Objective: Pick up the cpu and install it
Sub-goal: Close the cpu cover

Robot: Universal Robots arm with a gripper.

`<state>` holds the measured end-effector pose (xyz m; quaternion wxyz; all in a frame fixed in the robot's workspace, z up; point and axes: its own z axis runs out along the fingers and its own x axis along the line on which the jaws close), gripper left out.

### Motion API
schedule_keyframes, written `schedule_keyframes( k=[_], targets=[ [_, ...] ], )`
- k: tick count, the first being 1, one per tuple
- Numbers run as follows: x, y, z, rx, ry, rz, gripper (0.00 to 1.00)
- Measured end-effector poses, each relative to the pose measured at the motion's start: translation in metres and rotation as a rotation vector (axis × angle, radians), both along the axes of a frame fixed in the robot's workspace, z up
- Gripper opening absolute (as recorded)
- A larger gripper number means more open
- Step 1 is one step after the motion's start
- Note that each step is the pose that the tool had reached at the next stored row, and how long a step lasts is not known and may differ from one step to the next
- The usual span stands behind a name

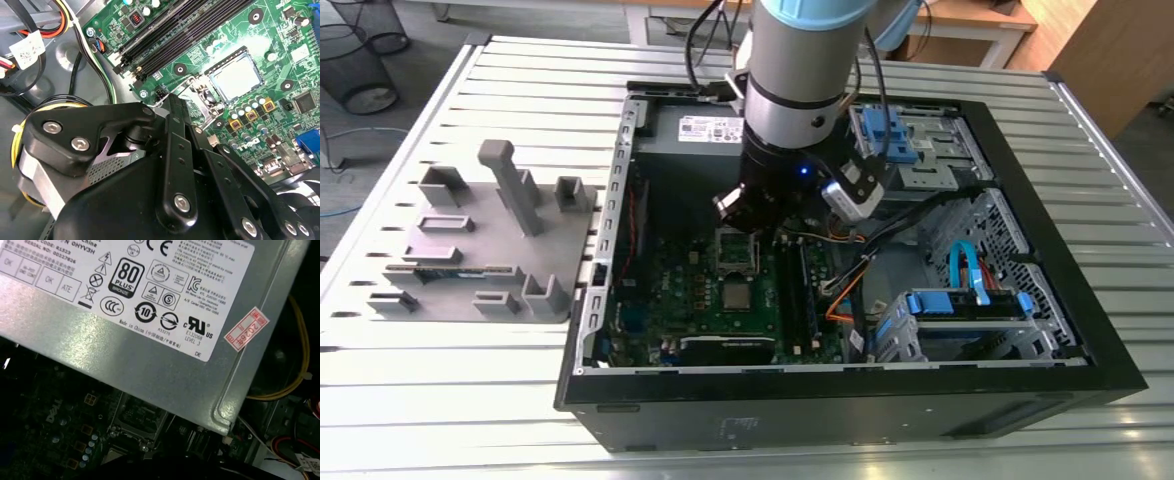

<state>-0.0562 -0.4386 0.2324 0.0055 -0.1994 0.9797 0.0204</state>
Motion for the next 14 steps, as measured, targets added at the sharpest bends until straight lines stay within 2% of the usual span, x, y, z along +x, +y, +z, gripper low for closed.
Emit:
schedule_keyframes(
  k=[4, 14],
  targets=[
    [0.0001, 0.0001, -0.0009, 0.0076, -0.0002, 0.000, 0.11],
    [0.0033, 0.0021, -0.0116, 0.0076, 0.0001, 0.010, 0.11]
  ],
)
